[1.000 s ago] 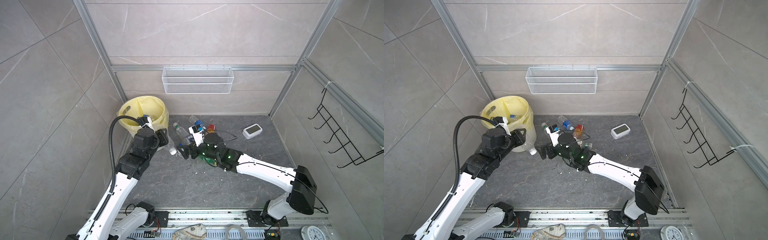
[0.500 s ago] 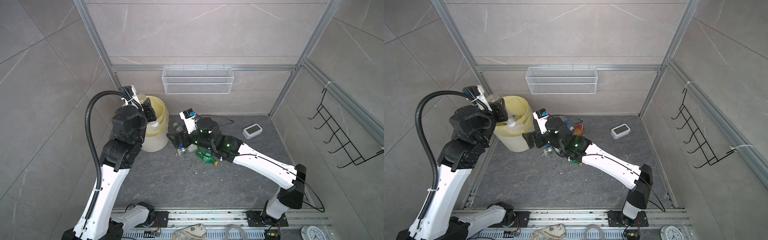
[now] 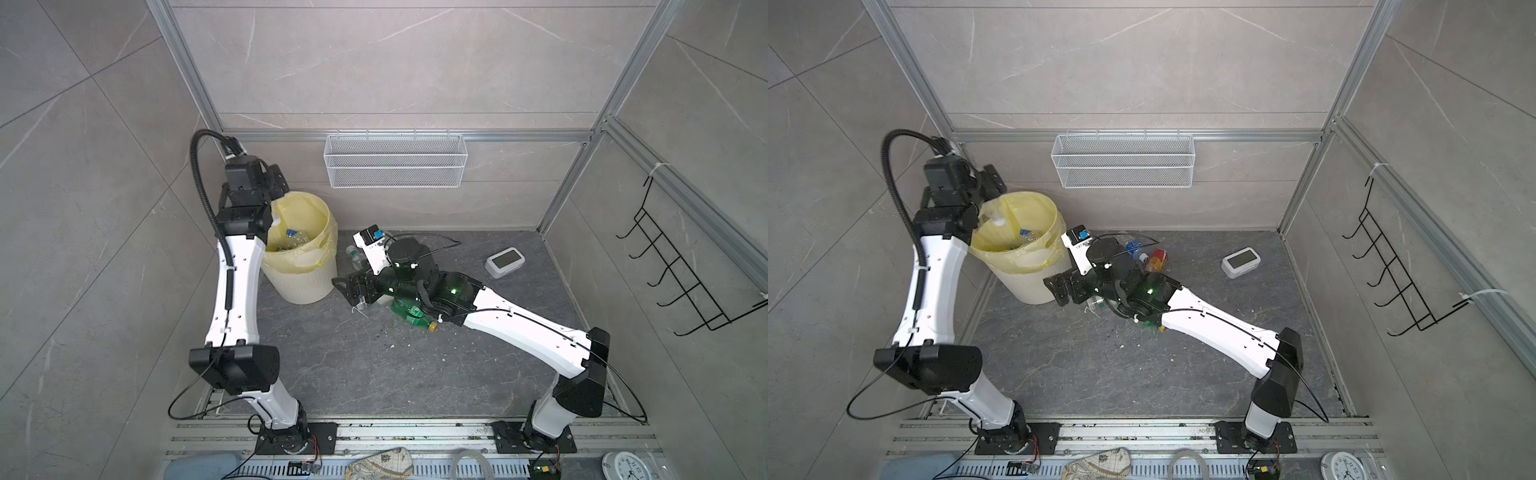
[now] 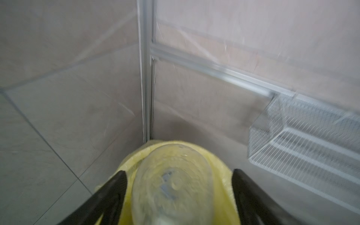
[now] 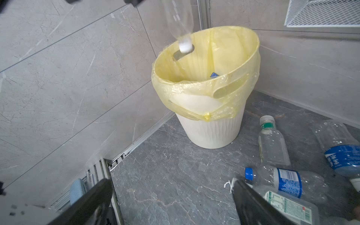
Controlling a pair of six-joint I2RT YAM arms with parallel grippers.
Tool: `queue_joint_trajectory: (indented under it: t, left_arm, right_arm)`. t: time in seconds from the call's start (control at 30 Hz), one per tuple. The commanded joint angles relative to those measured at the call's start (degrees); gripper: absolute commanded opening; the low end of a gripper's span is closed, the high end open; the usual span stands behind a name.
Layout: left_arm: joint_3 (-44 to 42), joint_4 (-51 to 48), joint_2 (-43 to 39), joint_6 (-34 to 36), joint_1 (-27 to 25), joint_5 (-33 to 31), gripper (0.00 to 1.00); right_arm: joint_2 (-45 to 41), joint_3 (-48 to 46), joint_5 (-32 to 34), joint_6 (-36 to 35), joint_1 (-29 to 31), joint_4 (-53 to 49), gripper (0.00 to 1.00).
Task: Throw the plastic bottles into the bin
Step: 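Return the left gripper toward the pile while the right gripper moves to the green bottle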
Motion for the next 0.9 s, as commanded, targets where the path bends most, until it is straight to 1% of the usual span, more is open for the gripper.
queue_joint_trajectory:
  t: [0.0,0.1,0.27,0.4,0.47,0.57,0.63,0.7,0.8,0.87]
  left_arm:
    - [-1.7,-2.2,-4.1,-4.5,-0.6,7.0,1.00]
    - [-6.1,0.5,-7.5,-6.5,-0.7,9.9,1.00]
    - [-10.5,1.6,-13.0,-8.2,-1.4,14.2,1.00]
    - [-15.7,3.8,-17.9,-10.6,-2.0,18.6,1.00]
    - [-18.3,4.3,-20.0,-11.4,-3.2,20.7,1.00]
    - [-24.4,6.5,-23.5,-12.8,-6.9,21.9,1.00]
    - [-31.1,10.1,-26.0,-14.3,-10.4,22.7,1.00]
    - [-37.3,12.7,-27.5,-14.9,-14.5,22.1,1.00]
    - [-44.0,14.1,-27.8,-14.2,-21.0,21.0,1.00]
    - [-48.0,16.3,-27.3,-14.5,-24.0,21.2,1.00]
  right_arm:
    - [-2.0,-2.4,0.6,0.5,0.5,-1.3,0.99]
    - [-2.7,-3.7,2.2,0.4,0.5,-1.2,0.99]
    - [-3.9,-6.9,3.9,1.3,0.1,0.1,0.99]
    - [-5.6,-10.8,4.4,2.3,-1.5,1.2,0.99]
    - [-6.5,-13.2,4.4,2.6,-2.8,1.2,0.99]
    - [-8.3,-17.9,4.4,3.1,-5.4,1.1,0.99]
    - [-9.4,-21.4,4.5,3.5,-7.3,1.1,0.99]
    - [-10.2,-25.0,5.4,3.4,-8.6,1.4,0.99]
    - [-11.2,-31.3,5.5,3.6,-10.5,3.7,0.99]
    - [-11.5,-35.0,5.4,3.6,-11.7,6.1,0.99]
